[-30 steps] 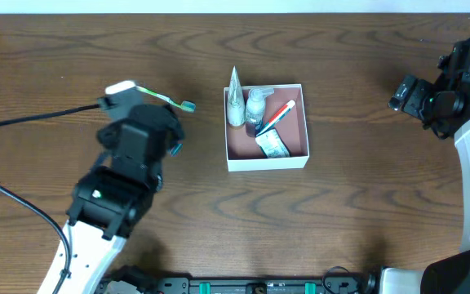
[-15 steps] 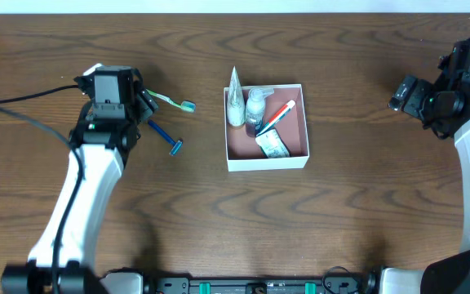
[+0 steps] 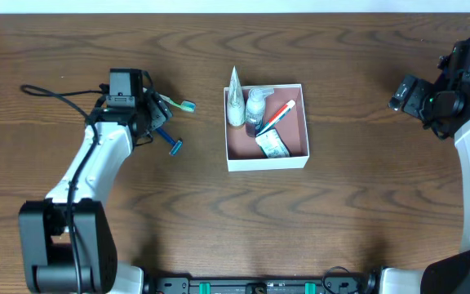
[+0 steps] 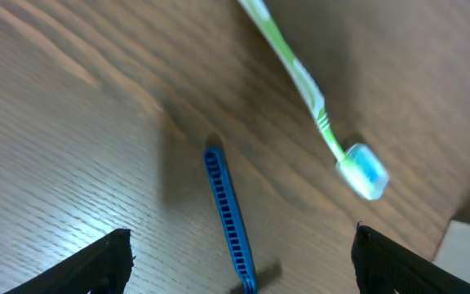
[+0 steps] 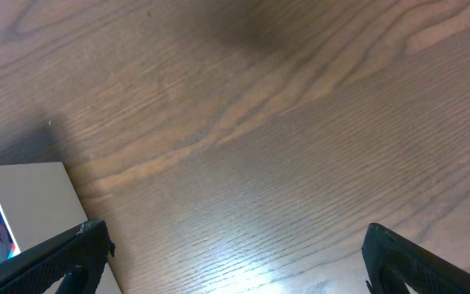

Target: Pack container

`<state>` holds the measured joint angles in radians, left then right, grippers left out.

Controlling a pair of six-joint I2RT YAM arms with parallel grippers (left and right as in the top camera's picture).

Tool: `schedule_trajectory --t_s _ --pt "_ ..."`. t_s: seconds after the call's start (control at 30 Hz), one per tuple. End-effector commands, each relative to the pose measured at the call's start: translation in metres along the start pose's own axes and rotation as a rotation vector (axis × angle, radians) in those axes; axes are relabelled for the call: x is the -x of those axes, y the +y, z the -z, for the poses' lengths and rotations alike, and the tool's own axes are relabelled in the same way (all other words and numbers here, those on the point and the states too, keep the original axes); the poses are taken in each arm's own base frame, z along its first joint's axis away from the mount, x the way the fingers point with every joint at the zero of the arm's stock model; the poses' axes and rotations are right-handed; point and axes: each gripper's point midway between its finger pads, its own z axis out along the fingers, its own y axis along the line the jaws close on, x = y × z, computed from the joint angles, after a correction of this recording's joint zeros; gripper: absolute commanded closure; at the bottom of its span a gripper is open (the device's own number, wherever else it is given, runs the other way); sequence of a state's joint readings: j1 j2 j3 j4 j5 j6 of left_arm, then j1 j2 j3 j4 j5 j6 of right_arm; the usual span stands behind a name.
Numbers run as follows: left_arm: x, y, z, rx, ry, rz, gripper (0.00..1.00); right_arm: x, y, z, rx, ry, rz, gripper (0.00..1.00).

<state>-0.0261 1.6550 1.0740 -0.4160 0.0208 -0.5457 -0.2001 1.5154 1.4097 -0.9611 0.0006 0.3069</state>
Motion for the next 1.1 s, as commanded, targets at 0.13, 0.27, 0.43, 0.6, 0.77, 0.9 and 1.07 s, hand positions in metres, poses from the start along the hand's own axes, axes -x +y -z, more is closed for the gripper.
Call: schedule_trajectory --t_s 0.13,0.27,0.43,0.6,0.77,0.9,1.07 --pt "-0.020 0.001 -0.023 -0.003 0.105 -0.008 0.14 0.000 -0.003 -0.001 -0.013 0.001 -0.006 0.01" --pt "-0.029 0.005 -0.030 0.010 0.144 -0.007 0.14 0.000 -0.003 -0.001 -0.013 0.001 -0.006 0.01" --pt "-0.040 0.012 -0.037 0.040 0.189 -0.007 0.15 0.000 -0.003 -0.001 -0.013 0.001 -0.006 0.01" --pt "-0.046 0.016 -0.042 0.056 0.212 -0.007 0.19 0.000 -0.003 -0.001 -0.013 0.001 -0.006 0.01" --pt "-0.052 0.021 -0.040 0.079 0.236 -0.007 0.23 0.000 -0.003 -0.001 -0.013 0.001 -0.006 0.01" --pt "-0.059 0.027 -0.038 0.103 0.265 -0.008 0.23 0.000 -0.003 -0.001 -0.013 0.001 -0.006 0.01" --pt "-0.066 0.032 -0.036 0.123 0.295 -0.032 0.24 0.000 -0.003 -0.001 -0.013 0.001 -0.006 0.01"
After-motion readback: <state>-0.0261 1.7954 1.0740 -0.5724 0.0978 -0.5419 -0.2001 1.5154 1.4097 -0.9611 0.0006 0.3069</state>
